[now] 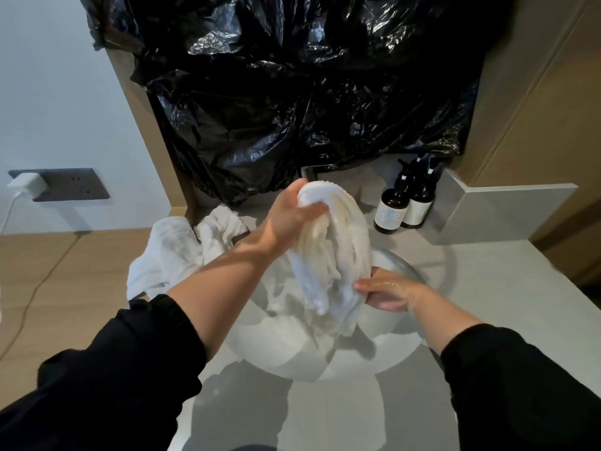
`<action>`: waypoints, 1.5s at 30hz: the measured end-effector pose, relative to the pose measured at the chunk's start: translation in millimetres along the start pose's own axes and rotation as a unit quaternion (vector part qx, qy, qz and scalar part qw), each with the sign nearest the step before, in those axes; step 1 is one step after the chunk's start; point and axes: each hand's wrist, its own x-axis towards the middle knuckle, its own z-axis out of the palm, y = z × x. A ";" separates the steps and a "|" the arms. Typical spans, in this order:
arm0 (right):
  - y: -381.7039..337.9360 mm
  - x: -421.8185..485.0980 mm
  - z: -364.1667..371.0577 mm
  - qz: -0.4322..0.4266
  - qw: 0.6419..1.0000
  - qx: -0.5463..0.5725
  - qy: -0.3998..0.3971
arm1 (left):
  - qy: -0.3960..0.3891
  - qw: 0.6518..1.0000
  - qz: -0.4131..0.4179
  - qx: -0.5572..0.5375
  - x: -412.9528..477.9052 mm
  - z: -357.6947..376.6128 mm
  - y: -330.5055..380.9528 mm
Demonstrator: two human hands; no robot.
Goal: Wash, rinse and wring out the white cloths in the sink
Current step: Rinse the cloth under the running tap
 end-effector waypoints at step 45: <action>-59.5 -0.6 -19.6 -0.199 0.935 0.261 0.137 | -0.085 0.971 -0.217 0.054 -27.6 4.4 -111.1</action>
